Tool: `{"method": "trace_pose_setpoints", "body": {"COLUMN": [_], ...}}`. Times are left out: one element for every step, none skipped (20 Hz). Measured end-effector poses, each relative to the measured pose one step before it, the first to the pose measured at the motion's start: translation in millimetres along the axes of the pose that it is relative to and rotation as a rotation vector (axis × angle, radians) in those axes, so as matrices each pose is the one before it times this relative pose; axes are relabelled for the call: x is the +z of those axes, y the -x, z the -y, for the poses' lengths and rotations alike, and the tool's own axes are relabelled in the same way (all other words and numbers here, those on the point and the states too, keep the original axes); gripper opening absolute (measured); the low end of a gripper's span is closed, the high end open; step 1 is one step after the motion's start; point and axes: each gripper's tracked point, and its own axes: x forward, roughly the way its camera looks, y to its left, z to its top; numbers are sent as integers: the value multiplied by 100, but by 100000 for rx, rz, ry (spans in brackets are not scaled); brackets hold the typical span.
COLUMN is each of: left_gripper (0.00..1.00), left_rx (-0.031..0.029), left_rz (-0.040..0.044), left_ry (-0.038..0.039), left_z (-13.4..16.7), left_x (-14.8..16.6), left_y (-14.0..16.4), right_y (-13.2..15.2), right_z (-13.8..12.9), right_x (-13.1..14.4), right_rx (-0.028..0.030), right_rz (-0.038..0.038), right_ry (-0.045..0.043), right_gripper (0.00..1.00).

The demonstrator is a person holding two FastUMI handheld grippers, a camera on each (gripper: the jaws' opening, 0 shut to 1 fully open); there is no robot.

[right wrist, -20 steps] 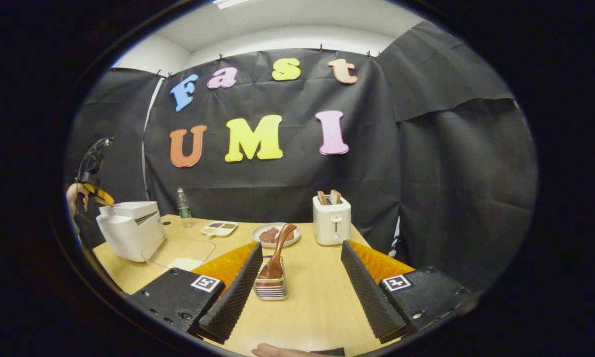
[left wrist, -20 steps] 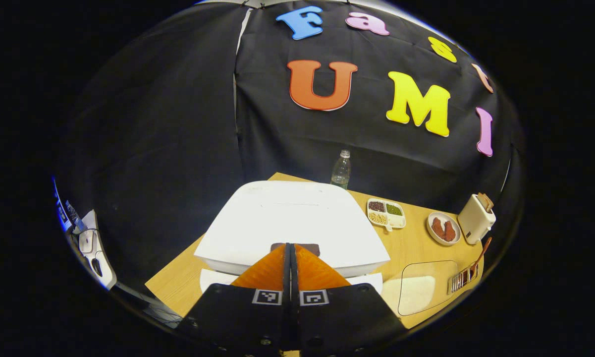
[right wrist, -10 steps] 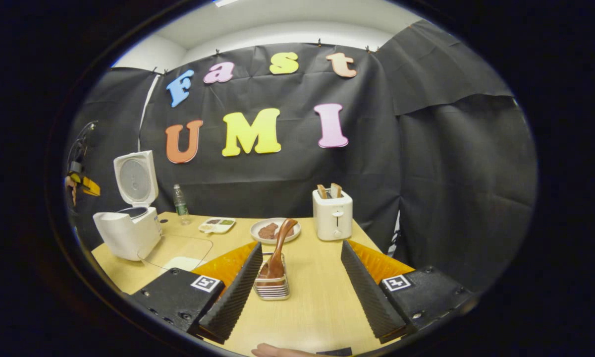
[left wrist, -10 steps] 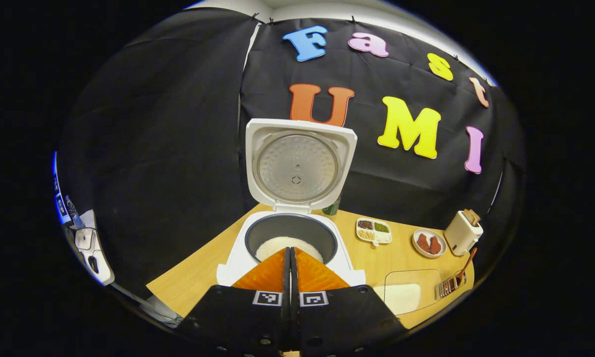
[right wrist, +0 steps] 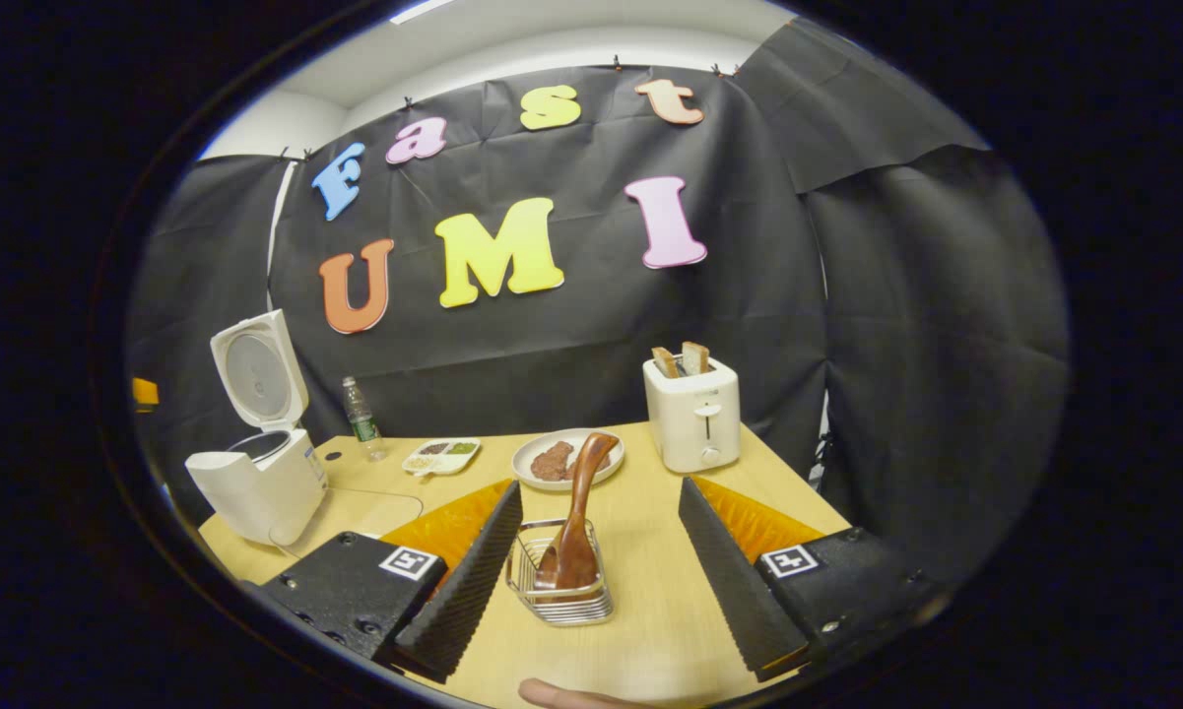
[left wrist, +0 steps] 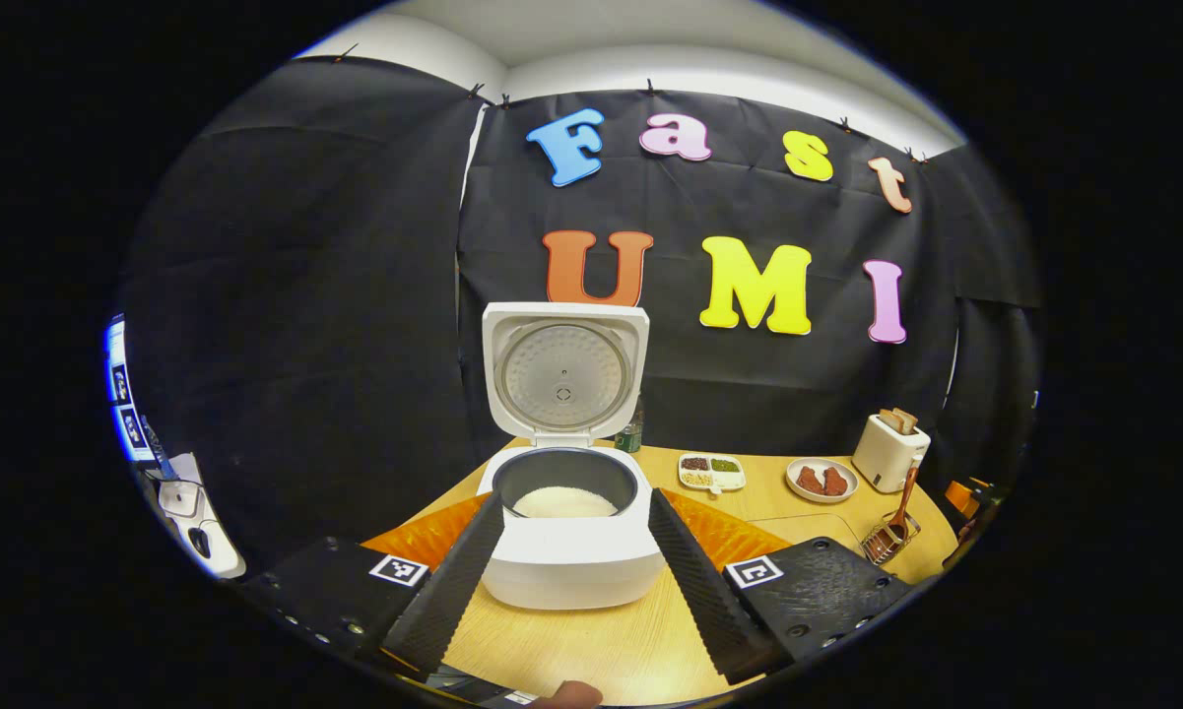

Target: Close the left gripper, press the button to open the rice cooker; take a wooden spoon from the chopstick holder with the right hand, scoop a spoonful of rice and pour it into the rice cooker, then put the wooden spoon back into the chopstick holder.

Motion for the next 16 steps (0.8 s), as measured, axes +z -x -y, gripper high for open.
{"method": "trace_pose_setpoints", "body": {"left_gripper": [94,94,100,94,94,94,94,94,94,94,94,94,94,94,94,94], "left_rx": [-906,-976,-1079,-854,-565,-492,-75,67,-112,-614,-827,-996,-546,74,943,1371], "left_rz": [1884,1997,960,866,921,1081,1281,1285,1133,1338,1714,2065,1818,1452,1571,1200], "left_ry": [-169,98,-184,-212,-316,-166,72,233,261,173,157,-49,-548,-1103,-1517,-1507], "left_z": [226,271,249,141,70,-8,-63,-92,-2,119,236,265,262,-136,-166,-198], "left_x": [-99,-102,-387,-357,-473,-273,-46,-74,-63,46,200,303,229,-50,36,-18], "left_y": [967,896,1005,1033,938,857,661,742,705,789,858,670,792,793,661,565], "right_y": [-1010,-892,-1089,-1129,-1099,-1105,-1033,-900,-800,-777,-845,-741,-692,-717,-526,-410], "right_z": [-166,13,-81,85,57,161,400,259,-40,-113,16,-16,2,-25,-56,-303], "right_x": [-304,-476,-277,-555,-254,-248,-150,-6,148,-10,-117,-307,-245,-32,37,-63], "right_rx": [833,627,981,185,660,230,-581,61,1163,1287,548,808,782,454,1152,2014], "right_rz": [-1267,-1645,-1520,-2662,-1957,-2141,-1935,-1222,-876,-1468,-1856,-2095,-1935,-1451,-465,-531], "right_ry": [-641,-1157,-1325,-881,-72,126,-381,-1484,-2089,-1835,-1277,-284,-1014,-1691,-2499,-1634], "right_gripper": [99,98,100,100,100,100,96,100,100,96,100,100,100,100,100,100]}}
